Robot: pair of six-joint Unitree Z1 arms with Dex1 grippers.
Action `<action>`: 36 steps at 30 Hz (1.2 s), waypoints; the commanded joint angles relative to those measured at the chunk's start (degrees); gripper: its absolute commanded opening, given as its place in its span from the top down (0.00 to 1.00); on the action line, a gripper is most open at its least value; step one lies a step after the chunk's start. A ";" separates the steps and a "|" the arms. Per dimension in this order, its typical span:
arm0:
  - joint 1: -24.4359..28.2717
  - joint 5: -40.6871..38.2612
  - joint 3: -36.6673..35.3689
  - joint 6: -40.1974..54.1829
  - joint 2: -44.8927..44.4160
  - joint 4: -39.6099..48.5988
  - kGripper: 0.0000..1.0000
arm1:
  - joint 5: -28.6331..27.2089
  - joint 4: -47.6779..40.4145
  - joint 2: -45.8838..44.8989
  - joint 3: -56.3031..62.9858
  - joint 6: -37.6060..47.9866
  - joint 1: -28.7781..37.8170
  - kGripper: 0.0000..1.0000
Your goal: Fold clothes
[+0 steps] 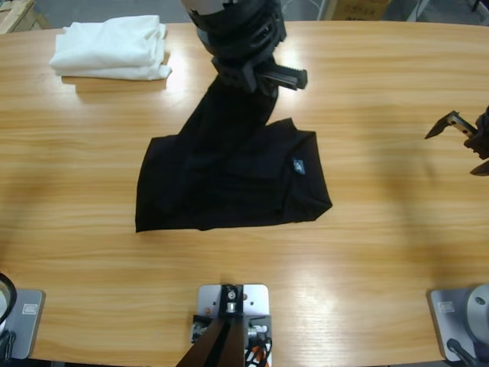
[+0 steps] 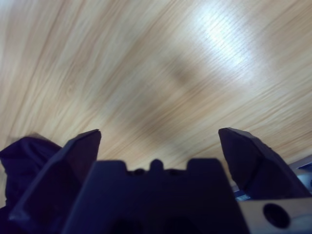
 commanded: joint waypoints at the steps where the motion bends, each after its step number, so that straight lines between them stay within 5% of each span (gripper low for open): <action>1: -0.98 -1.60 -1.38 -0.24 6.64 8.50 1.00 | 0.75 -0.58 1.70 1.18 -0.43 -0.34 0.00; 4: -1.07 -3.55 -2.05 -0.37 8.18 8.50 0.96 | 0.73 -0.51 1.75 1.23 -0.53 -0.34 0.00; 5: -1.14 -4.66 -3.07 -0.31 8.98 8.50 0.63 | 0.78 -0.51 1.79 1.18 -0.53 -0.34 0.00; 7: -1.92 -5.73 -6.78 -0.16 10.52 8.47 0.18 | 0.82 -0.51 1.79 0.83 -0.53 -0.34 0.00; 8: -2.09 -5.77 -8.31 -0.16 10.98 8.50 0.04 | 0.85 -0.51 1.79 0.69 -0.53 -0.34 0.00; 9: -2.13 -5.77 -9.49 -0.24 11.17 8.50 0.00 | 0.91 -0.48 1.75 0.48 -0.53 -0.34 0.00; 17: -0.81 -1.13 -14.72 -1.28 7.45 8.68 0.00 | 1.47 -0.46 1.58 0.86 -0.60 -0.32 0.00; 19: 1.60 1.76 -8.82 -2.72 3.14 8.68 0.04 | 2.33 -0.90 -1.01 -0.14 -3.61 1.60 0.00; 23: 10.25 3.25 16.58 -2.62 -9.24 8.34 0.11 | 6.20 -2.45 -4.94 -5.29 -8.92 10.24 0.00; 26: 10.97 3.90 29.87 -1.67 -14.61 3.91 0.12 | 6.51 -2.54 -3.57 -7.49 -5.65 15.41 0.00; 28: 10.97 2.95 39.96 -2.95 -18.01 -2.27 0.22 | 4.72 -2.46 -0.44 -10.76 -6.21 21.39 0.00; 30: 10.97 2.44 49.42 -4.96 -20.40 -9.43 0.37 | 4.84 -2.75 2.84 -14.01 -7.90 26.79 0.21; 32: 10.97 1.98 53.85 -5.29 -20.71 -13.79 0.53 | 5.11 -3.05 4.57 -15.78 -10.92 29.58 0.98; 36: 10.97 0.89 54.83 -6.50 -18.90 -18.04 0.53 | 10.73 -4.33 6.66 -17.30 -13.82 30.88 1.00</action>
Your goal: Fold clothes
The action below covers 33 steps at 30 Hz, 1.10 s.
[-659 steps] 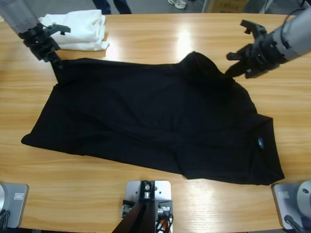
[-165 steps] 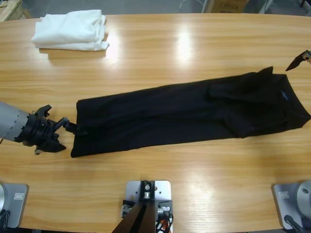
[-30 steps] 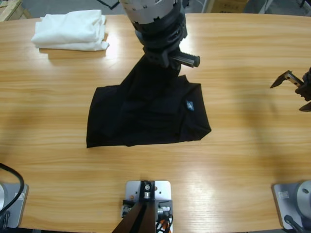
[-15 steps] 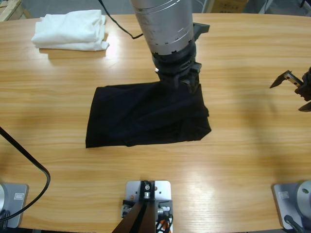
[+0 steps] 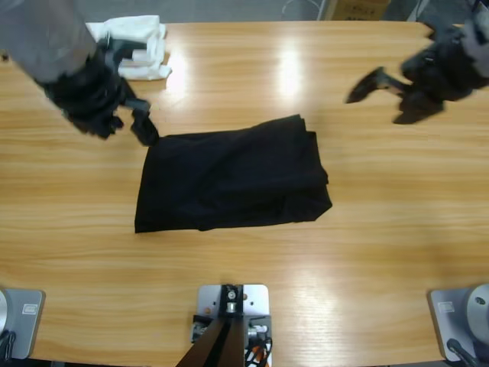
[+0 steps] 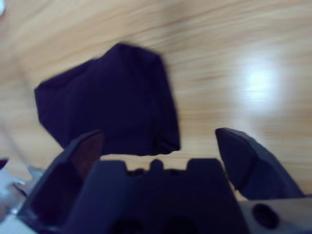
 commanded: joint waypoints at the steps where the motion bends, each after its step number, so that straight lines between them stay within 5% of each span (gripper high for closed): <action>1: 0.25 -1.96 7.47 -2.69 1.30 -9.40 0.53 | 5.96 -2.13 7.56 -3.34 -4.49 5.36 1.00; 5: 0.25 -2.10 7.48 -3.75 5.62 -12.17 0.64 | 7.01 -2.22 10.71 -3.42 -1.94 9.31 1.00; 20: 0.08 -3.54 5.85 -6.58 10.98 -15.67 0.64 | 7.66 -16.44 15.03 10.90 3.09 15.04 1.00; 33: 0.08 -3.19 5.51 -6.93 12.12 -16.04 0.64 | 5.22 -19.45 13.78 19.81 5.80 15.55 1.00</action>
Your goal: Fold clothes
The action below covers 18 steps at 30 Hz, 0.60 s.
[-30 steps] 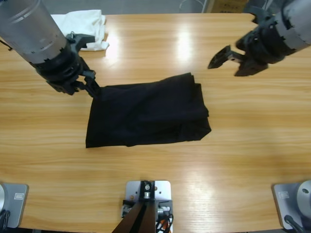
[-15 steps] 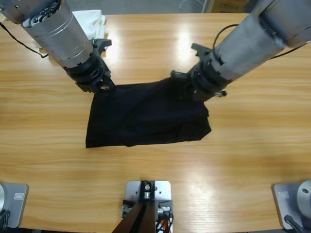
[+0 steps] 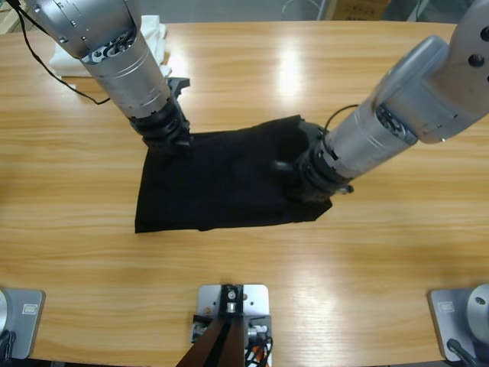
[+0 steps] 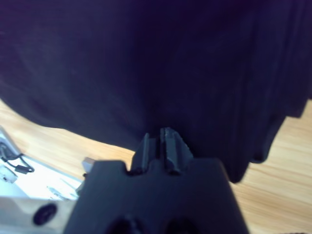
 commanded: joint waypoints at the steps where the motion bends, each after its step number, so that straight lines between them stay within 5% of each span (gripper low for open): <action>1: 0.05 -0.18 0.04 -0.39 4.06 -0.70 0.64 | -1.65 -2.74 0.45 7.86 2.34 0.74 1.00; 17: 6.56 1.76 -1.00 -0.70 -0.02 -0.70 0.64 | -2.04 -3.59 -0.56 10.41 3.38 0.72 1.00; 18: 6.56 0.39 -0.93 -0.65 -0.14 -0.56 0.71 | -2.04 -3.66 -0.43 10.36 3.36 0.75 1.00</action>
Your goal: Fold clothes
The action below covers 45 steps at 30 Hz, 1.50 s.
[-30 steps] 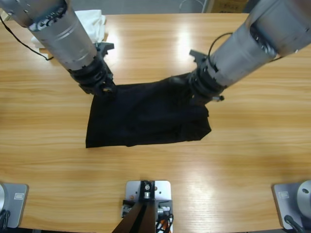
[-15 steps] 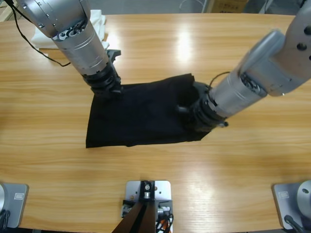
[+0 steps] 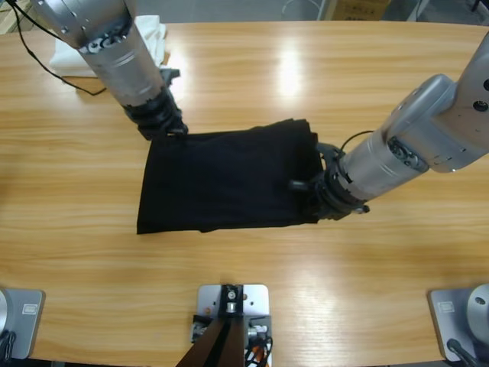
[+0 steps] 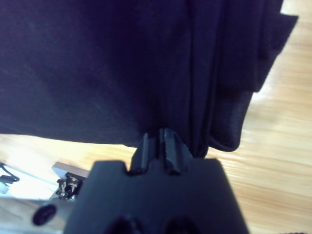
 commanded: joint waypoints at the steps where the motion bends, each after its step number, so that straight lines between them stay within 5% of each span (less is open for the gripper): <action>1: 2.34 -2.79 0.20 0.05 -1.63 -0.27 0.95 | -0.90 -0.14 0.57 2.63 0.53 0.75 1.00; 10: -3.44 -18.55 1.74 -0.35 0.28 -5.85 1.00 | -0.11 -1.73 2.70 2.56 -0.12 0.71 1.00; 21: 2.36 -22.56 9.85 1.65 6.70 -15.36 1.00 | 0.03 -2.17 3.93 2.65 -0.09 0.71 1.00; 33: 9.43 -3.00 12.13 8.65 5.17 -12.83 1.00 | 0.55 -2.75 4.40 2.96 -0.09 0.71 1.00; 38: 15.14 -1.59 9.07 10.30 4.64 -13.86 1.00 | 0.59 -2.08 3.40 3.81 -0.09 0.70 1.00; 45: 16.09 -1.77 11.25 9.79 -4.74 -11.67 1.00 | 0.50 -2.17 3.49 3.45 -0.07 0.70 1.00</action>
